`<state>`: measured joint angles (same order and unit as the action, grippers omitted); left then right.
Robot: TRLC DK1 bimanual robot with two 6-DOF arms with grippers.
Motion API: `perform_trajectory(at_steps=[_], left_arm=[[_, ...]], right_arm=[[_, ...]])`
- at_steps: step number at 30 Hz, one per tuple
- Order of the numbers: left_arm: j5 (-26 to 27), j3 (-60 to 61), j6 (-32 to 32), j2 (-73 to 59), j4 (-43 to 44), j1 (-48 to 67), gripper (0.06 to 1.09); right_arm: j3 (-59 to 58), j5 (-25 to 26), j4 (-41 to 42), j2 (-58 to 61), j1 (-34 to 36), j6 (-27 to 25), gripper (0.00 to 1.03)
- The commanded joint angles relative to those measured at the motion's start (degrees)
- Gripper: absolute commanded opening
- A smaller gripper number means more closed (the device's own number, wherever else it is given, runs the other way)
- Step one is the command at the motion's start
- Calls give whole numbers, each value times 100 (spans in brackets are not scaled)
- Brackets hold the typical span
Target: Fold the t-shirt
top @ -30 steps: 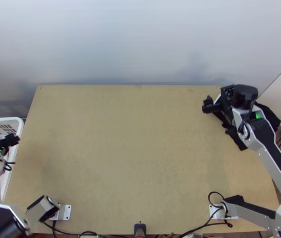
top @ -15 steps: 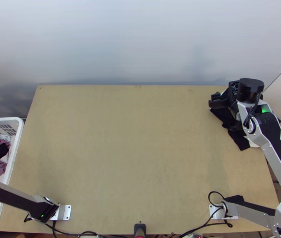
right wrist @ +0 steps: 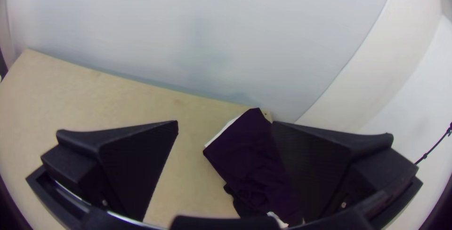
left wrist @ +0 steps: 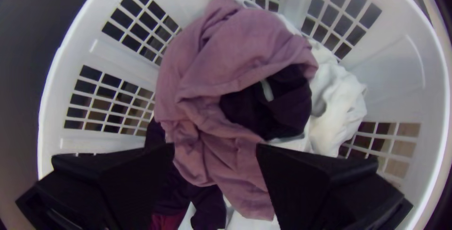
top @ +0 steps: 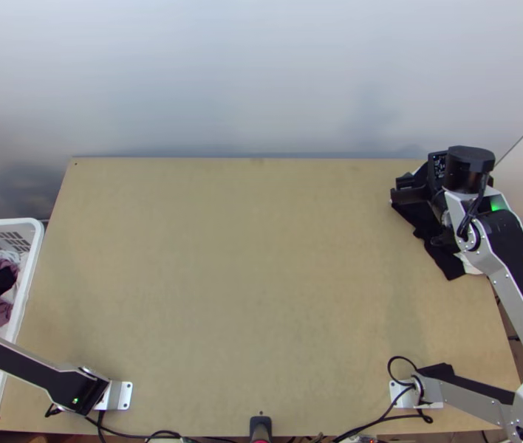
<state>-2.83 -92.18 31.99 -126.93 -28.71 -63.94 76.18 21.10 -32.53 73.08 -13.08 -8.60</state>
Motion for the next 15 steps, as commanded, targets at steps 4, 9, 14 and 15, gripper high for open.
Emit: perform_trajectory(at_steps=[4, 9, 14, 15], left_arm=[[-95, 165, -334, -297, -487, -136, 90], [-16, 798, -527, -77, -47, -31, 83], [28, 965, -817, 11, 305, 49, 83], [63, 965, -843, 11, 322, 57, 83]], right_arm=[[2, 8, -25, 5, -19, 16, 93], [-24, 8, -25, 5, -19, 8, 93], [-24, 8, -25, 5, -54, 8, 93], [-33, 8, -25, 5, -63, 8, 93]])
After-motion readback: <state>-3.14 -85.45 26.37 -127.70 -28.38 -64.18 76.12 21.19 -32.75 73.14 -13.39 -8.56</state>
